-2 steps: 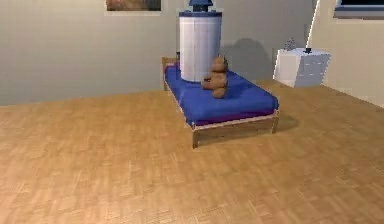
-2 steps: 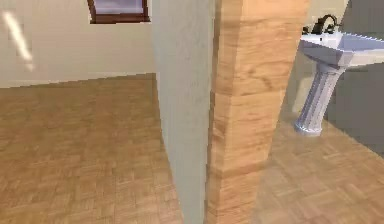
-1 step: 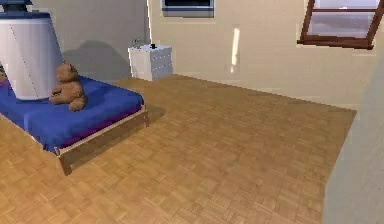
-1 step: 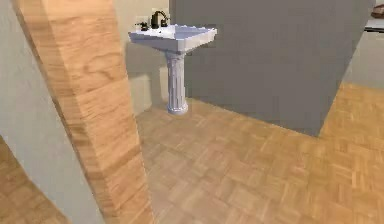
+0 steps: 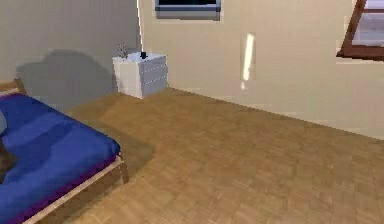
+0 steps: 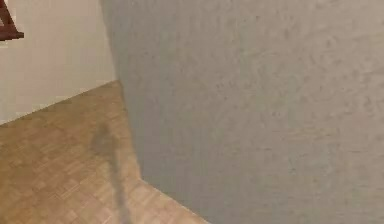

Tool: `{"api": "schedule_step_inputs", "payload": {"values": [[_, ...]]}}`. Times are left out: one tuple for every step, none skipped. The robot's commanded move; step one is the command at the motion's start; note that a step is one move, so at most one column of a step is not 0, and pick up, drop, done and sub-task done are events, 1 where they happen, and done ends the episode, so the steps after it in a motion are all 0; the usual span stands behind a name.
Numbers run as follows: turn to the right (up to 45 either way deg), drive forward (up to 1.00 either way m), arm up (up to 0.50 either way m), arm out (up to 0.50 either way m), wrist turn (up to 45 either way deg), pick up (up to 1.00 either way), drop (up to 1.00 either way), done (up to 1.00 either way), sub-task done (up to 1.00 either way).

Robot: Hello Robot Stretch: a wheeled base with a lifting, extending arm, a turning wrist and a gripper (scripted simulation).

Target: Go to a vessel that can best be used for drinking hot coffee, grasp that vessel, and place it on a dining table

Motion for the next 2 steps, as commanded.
{"api": "schedule_step_inputs", "payload": {"values": [[0.0, 1.0, 0.0, 0.0, 0.0, 0.0, 0.0, 0.0, 0.0], [0.0, 0.3, 0.0, 0.0, 0.0, 0.0, 0.0, 0.0, 0.0]]}}
